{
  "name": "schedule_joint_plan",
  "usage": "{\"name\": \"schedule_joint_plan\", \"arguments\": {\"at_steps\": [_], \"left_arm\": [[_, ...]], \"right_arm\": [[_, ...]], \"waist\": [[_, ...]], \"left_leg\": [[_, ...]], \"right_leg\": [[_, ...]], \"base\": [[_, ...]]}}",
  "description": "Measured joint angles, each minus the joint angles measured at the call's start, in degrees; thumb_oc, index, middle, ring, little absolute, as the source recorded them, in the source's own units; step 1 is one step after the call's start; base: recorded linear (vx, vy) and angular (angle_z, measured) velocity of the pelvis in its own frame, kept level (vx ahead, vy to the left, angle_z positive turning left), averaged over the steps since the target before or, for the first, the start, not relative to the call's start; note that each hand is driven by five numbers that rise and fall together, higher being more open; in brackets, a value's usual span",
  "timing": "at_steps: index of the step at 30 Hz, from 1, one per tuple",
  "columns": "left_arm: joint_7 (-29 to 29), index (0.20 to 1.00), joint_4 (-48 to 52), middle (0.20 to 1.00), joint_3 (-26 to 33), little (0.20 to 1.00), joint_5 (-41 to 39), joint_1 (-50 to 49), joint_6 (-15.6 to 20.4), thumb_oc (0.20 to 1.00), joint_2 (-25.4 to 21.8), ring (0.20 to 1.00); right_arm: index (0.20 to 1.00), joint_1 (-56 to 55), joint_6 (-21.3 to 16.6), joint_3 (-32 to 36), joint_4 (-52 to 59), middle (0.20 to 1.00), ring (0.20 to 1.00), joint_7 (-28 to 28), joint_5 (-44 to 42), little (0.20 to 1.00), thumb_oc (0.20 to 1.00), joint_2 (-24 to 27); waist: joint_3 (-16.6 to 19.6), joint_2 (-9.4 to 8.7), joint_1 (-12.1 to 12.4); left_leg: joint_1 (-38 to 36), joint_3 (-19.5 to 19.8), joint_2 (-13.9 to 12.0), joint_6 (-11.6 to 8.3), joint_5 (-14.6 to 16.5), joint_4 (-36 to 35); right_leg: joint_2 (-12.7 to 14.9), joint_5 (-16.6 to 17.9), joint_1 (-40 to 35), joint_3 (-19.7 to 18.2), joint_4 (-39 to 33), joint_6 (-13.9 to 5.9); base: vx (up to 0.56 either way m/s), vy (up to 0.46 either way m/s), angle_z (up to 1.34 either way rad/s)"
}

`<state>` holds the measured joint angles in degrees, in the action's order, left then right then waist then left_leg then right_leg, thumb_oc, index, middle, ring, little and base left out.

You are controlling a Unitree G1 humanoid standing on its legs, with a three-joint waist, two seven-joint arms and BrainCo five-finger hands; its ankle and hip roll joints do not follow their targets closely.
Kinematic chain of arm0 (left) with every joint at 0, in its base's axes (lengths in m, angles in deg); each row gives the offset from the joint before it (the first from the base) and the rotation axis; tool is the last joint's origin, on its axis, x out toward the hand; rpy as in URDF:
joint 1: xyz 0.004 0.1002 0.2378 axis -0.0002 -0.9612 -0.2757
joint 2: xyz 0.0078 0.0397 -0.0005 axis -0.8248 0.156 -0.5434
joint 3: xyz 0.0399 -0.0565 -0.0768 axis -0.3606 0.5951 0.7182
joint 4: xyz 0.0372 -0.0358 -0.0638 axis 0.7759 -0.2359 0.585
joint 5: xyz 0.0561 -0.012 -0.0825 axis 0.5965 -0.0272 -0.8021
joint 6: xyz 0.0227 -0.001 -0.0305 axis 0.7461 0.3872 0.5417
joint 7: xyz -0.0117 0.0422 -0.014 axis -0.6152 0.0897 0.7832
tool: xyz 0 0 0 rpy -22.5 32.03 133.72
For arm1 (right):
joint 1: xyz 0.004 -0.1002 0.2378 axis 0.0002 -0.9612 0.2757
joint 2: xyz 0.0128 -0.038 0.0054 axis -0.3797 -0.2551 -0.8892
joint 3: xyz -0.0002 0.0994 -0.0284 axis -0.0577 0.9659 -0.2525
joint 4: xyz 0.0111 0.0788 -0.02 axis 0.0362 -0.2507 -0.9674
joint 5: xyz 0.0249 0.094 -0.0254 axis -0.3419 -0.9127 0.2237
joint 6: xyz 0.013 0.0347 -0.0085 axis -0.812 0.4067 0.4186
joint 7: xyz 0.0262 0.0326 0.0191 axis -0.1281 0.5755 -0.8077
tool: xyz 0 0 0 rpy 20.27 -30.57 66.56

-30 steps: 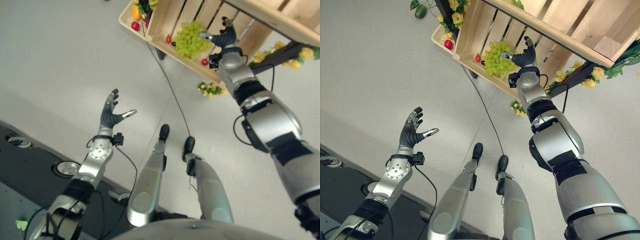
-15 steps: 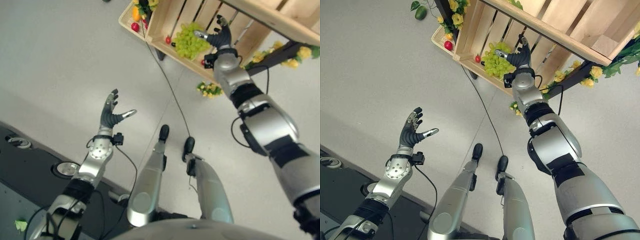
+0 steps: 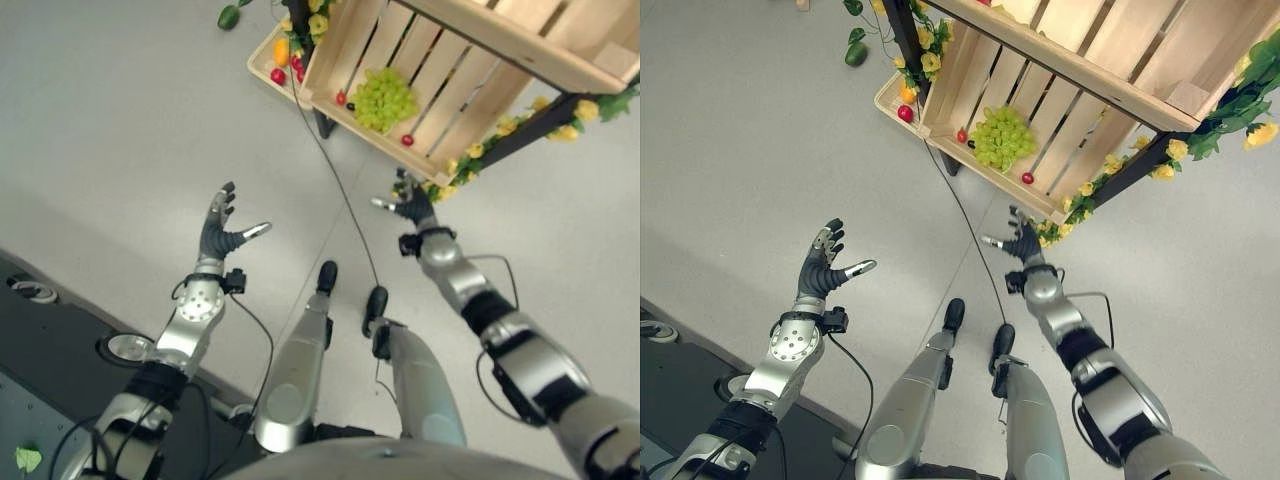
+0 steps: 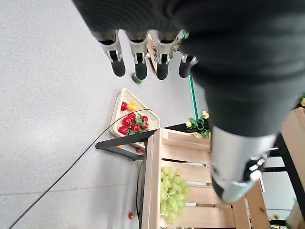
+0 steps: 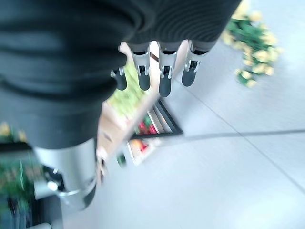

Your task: Pick up the fruits from the basket on one side to the basket on the other side

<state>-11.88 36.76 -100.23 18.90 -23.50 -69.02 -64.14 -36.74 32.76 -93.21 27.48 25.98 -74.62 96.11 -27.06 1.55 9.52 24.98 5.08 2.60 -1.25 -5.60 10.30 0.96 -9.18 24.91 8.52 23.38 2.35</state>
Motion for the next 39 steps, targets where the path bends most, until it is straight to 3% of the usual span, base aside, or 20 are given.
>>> {"name": "schedule_joint_plan", "arguments": {"at_steps": [5,8,14,16,20,26,30,39], "left_arm": [[-0.97,1.0,-0.22,1.0,1.77,1.0,0.04,-2.36,0.09,1.0,0.64,1.0],[-1.8,1.0,-0.21,1.0,2.85,1.0,0.04,-3.48,0.08,1.0,1.56,1.0],[-2.72,1.0,-3.69,1.0,3.99,1.0,1.17,-6.92,0.12,1.0,2.36,1.0],[-2.8,1.0,-7.66,1.0,4.08,1.0,1.28,-8.51,0.04,1.0,2.32,1.0],[-3.83,1.0,-11.4,1.0,4.47,1.0,4.42,-11.18,-0.06,1.0,2.67,1.0],[-5.02,1.0,-12.8,1.0,8.62,1.0,5.6,-15.45,-0.15,1.0,4.28,1.0],[-5.48,1.0,-13.52,1.0,8.85,1.0,5.62,-17.09,-0.36,1.0,4.38,1.0],[-6.44,1.0,-20.69,1.0,8.78,1.0,8.6,-18.28,-1.04,1.0,6.33,1.0]], "right_arm": [[1.0,-5.63,-0.67,0.31,2.63,1.0,1.0,-3.12,2.3,1.0,1.0,1.47],[1.0,-9.57,-1.06,3.79,2.62,1.0,1.0,-4.21,2.7,1.0,1.0,2.76],[1.0,-17.91,-2.33,10.08,3.28,1.0,1.0,-4.91,3.28,1.0,1.0,3.78],[1.0,-22.1,-2.66,12.05,3.41,1.0,1.0,-4.95,3.66,1.0,1.0,4.65],[1.0,-28.61,-3.44,16.1,3.62,1.0,1.0,-5.47,3.97,1.0,1.0,4.69],[1.0,-35.93,-3.68,20.3,4.03,1.0,1.0,-6.19,4.62,1.0,1.0,3.68],[1.0,-38.01,-3.83,21.24,3.99,1.0,1.0,-6.57,4.64,1.0,1.0,3.32],[1.0,-38.51,-4.18,21.62,-3.11,1.0,1.0,-6.52,4.72,1.0,1.0,1.89]], "waist": [[0.4,-0.13,-0.79],[1.05,-0.21,-0.91],[6.71,-1.42,-3.88],[10.11,-2.42,-5.0],[12.86,-3.67,-6.98],[17.6,-3.82,-7.44],[19.75,-4.0,-8.74],[24.08,-4.1,-8.85]], "left_leg": [[-1.42,-0.11,0.28,0.32,0.15,-0.39],[-3.34,-0.12,0.41,0.36,-0.04,-1.07],[-7.45,-0.09,0.55,0.66,0.04,-3.61],[-9.21,-0.22,0.56,0.73,0.47,-4.56],[-12.53,-0.32,0.48,1.05,0.57,-5.73],[-16.37,-1.62,-0.01,1.32,1.25,-7.92],[-18.65,-1.74,-0.09,1.34,1.45,-9.23],[-21.49,-3.15,-0.47,1.52,1.37,-11.31]], "right_leg": [[0.5,-0.52,-1.3,0.12,0.06,0.01],[0.67,-0.57,-3.06,0.17,-0.17,-0.09],[0.86,-1.07,-7.32,0.6,-2.83,-0.57],[0.8,-1.32,-9.2,0.56,-4.14,-0.97],[0.59,-1.3,-12.94,0.56,-6.45,-0.99],[0.04,-1.17,-16.63,-0.39,-9.17,-1.37],[-0.04,-1.21,-18.86,-0.45,-10.34,-1.4],[-0.54,-1.14,-20.88,-1.87,-11.97,-1.48]], "base": [[0.02,0.0,0.05],[0.07,-0.004,0.03],[0.08,0.001,0.05],[0.1,0.013,-0.03],[0.07,0.017,-0.01],[0.08,0.007,-0.11],[0.07,0.003,-0.01],[0.03,-0.001,-0.08]]}}
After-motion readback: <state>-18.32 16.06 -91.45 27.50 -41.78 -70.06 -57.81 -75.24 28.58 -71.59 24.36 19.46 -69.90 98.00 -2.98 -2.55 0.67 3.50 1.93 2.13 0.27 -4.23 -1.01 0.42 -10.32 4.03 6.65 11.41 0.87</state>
